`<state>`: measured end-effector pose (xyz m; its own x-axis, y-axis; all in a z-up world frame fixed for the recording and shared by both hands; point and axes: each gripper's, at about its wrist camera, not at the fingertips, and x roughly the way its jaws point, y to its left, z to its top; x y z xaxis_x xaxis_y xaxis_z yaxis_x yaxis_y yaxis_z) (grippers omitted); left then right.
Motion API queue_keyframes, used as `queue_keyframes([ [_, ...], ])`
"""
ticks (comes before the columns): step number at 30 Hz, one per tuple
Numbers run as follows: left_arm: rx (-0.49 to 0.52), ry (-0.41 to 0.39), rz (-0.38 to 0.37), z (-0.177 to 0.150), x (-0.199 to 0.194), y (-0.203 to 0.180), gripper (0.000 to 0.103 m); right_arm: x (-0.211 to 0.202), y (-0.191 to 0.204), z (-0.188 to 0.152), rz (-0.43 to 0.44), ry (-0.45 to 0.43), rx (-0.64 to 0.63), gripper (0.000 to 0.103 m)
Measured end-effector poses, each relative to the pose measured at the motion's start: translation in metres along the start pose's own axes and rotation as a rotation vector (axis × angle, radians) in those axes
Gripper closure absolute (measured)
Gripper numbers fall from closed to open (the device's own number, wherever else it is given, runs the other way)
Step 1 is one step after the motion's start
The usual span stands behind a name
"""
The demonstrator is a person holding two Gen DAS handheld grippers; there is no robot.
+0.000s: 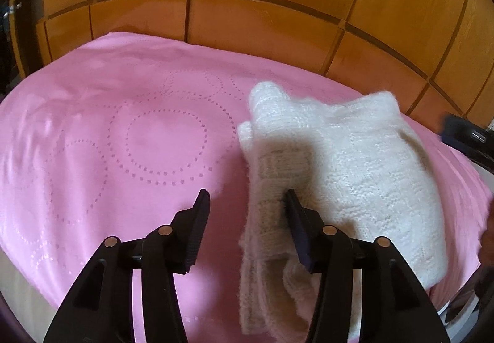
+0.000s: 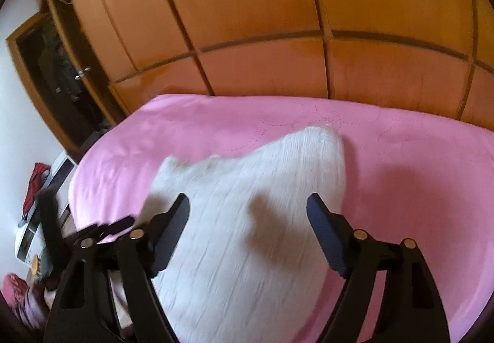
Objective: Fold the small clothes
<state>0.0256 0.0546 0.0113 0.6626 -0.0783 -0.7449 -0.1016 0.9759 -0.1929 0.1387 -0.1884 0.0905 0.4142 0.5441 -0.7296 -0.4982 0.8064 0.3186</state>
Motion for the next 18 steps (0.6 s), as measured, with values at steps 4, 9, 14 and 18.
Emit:
queue_keyframes([
  [4, 0.009, 0.026, -0.005, -0.002, 0.012, 0.005, 0.046, 0.057, -0.007, -0.005, -0.139, 0.119, -0.025, 0.027],
  [9, -0.001, 0.062, -0.065, 0.004, 0.025, 0.014, 0.046, 0.024, -0.005, -0.012, -0.110, -0.005, -0.045, 0.010],
  [14, 0.017, 0.070, -0.148, 0.006, 0.031, 0.020, 0.047, 0.004, -0.039, -0.036, 0.015, -0.003, 0.049, 0.004],
  [18, -0.029, 0.088, -0.245, 0.005, 0.037, 0.031, 0.047, 0.014, -0.072, -0.062, 0.140, 0.058, 0.205, 0.003],
])
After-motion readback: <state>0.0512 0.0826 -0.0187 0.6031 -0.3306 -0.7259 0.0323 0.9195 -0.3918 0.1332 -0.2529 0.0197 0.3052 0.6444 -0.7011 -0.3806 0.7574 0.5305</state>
